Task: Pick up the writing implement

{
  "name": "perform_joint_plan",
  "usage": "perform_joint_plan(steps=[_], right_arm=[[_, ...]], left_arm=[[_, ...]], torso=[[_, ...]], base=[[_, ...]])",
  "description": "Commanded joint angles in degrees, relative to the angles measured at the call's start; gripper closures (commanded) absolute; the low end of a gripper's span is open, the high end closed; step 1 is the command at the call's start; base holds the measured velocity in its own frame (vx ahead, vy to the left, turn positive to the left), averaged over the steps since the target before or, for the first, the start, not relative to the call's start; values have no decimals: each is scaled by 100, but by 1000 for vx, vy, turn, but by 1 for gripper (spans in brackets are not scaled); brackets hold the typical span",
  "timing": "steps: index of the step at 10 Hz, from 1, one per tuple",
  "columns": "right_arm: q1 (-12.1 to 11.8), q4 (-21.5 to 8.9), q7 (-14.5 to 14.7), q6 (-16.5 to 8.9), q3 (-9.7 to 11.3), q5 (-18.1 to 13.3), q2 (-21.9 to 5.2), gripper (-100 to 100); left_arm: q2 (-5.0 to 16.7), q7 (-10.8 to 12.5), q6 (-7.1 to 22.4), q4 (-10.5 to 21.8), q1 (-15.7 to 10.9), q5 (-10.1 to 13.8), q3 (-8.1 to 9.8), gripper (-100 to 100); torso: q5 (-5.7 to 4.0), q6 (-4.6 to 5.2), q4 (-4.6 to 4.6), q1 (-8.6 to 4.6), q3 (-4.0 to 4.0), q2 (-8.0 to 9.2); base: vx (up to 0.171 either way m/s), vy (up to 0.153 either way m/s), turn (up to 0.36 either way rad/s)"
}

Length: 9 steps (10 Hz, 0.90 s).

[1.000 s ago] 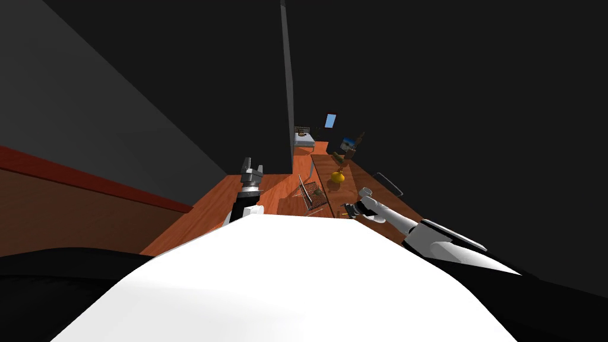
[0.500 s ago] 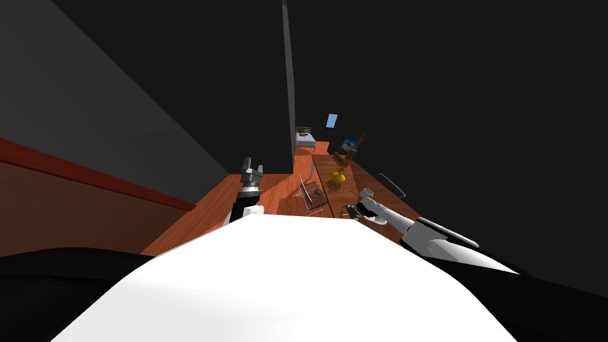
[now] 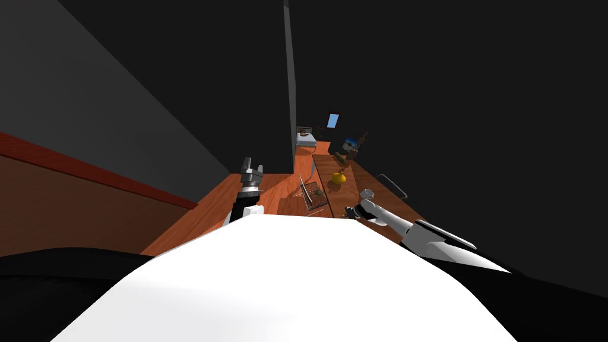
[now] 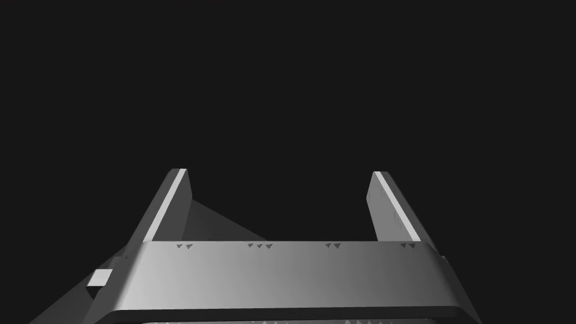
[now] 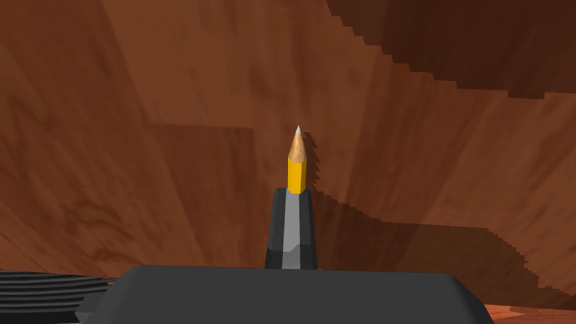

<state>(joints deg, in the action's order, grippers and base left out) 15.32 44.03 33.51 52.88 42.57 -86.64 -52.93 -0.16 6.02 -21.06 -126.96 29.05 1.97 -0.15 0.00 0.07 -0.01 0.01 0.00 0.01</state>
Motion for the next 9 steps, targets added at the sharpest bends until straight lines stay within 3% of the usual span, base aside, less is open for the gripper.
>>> perform_joint_plan(steps=[1, 3, 4, 5, 7, 8, 9], right_arm=[[0, 0, 0, 0, 0, 0, 0, 100], [-3, -2, -2, 2, 2, 0, -1, 100], [-3, -1, -1, 2, 2, -1, -1, 0], [107, -21, 38, 165, -33, 13, -87, 100], [180, 35, 23, 302, -60, 17, -193, 100], [136, -4, 45, 225, -54, 22, -141, 100], [146, -19, 70, 248, -59, 26, -147, 0]], left_arm=[[0, 0, 0, 0, 0, 0, 0, 0], [0, 0, 0, 0, 0, 0, 0, 0], [0, 0, 0, 0, 0, 0, 0, 0], [0, 0, 0, 0, 0, 0, 0, 0], [0, 0, 0, 0, 0, 0, 0, 0], [0, 0, 0, 0, 0, 0, 0, 0], [0, 0, 0, 0, 0, 0, 0, 0]], torso=[[0, 0, 0, 0, 0, 0], [0, -3, 1, 1, 0, -1], [0, -3, 1, 1, 0, -1], [0, -2, 1, 1, 0, -1], [4, -1, 2, 9, 0, -1], [4, 0, 2, 8, 0, -2], [0, 0, 1, 5, 0, -1]], base=[[0, 0, 0], [0, 0, 0], [0, 0, 0], [5, 16, -60], [2, 20, -50], [1, 5, -9], [0, 0, 0]])
